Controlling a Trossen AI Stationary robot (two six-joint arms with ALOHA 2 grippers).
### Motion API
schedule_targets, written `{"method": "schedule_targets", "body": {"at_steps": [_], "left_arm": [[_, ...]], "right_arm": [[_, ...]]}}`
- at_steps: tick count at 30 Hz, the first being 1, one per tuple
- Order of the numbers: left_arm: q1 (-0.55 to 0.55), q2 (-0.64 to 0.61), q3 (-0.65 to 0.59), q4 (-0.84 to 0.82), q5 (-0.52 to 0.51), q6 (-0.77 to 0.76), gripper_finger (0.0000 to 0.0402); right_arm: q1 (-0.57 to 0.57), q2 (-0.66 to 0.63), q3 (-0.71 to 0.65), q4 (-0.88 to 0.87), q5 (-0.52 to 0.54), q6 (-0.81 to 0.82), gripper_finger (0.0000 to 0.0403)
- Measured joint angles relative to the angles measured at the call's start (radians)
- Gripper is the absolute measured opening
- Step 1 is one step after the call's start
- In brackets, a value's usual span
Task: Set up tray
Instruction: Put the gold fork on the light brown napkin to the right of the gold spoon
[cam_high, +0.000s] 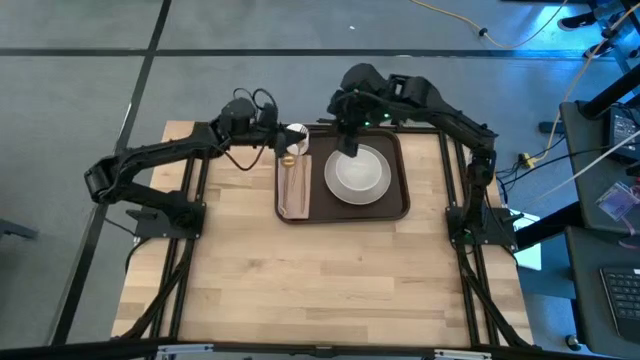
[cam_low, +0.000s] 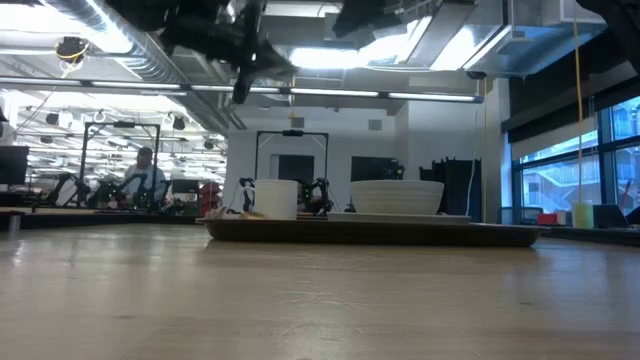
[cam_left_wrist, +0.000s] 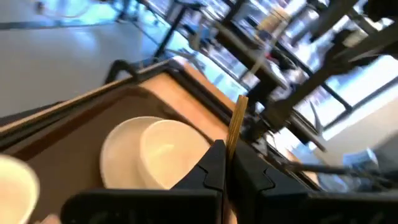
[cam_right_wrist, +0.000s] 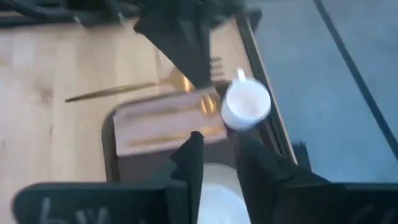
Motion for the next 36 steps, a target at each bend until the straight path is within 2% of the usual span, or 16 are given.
{"method": "schedule_targets", "body": {"at_steps": [4,8,12,16,20,23,27,31,36], "left_arm": [[0.005,0.0,-0.152,0.25,-0.076,-0.077,0.0003],[0.0,0.0,-0.311,0.444,-0.171,-0.117,0.0003],[-0.019,0.001,-0.425,0.531,-0.289,-0.111,0.0003],[-0.03,0.001,-0.484,0.584,-0.335,-0.028,0.0003],[-0.031,0.004,-0.491,0.611,-0.28,0.053,0.0003],[-0.032,0.036,-0.49,0.614,-0.241,0.059,0.0003],[-0.031,0.135,-0.491,0.65,-0.231,0.028,0.0003],[-0.024,0.229,-0.49,0.809,-0.18,0.003,0.0003],[-0.012,0.321,-0.49,0.815,-0.139,-0.012,0.0003]], "right_arm": [[-0.016,-0.021,0.0,-0.038,0.005,0.011,0.0111],[-0.021,-0.024,0.0,-0.04,0.006,0.003,0.0111],[-0.022,-0.024,-0.001,-0.04,0.006,-0.012,0.011],[-0.022,-0.023,-0.001,-0.04,0.006,-0.013,0.011],[-0.023,-0.023,-0.001,-0.038,0.006,-0.014,0.011],[-0.022,-0.023,-0.001,-0.028,0.006,-0.013,0.011],[-0.023,-0.023,-0.001,-0.025,0.006,-0.011,0.011],[-0.023,-0.023,-0.001,-0.025,0.006,0.008,0.011],[-0.023,-0.023,-0.001,-0.032,0.006,0.016,0.011]]}}
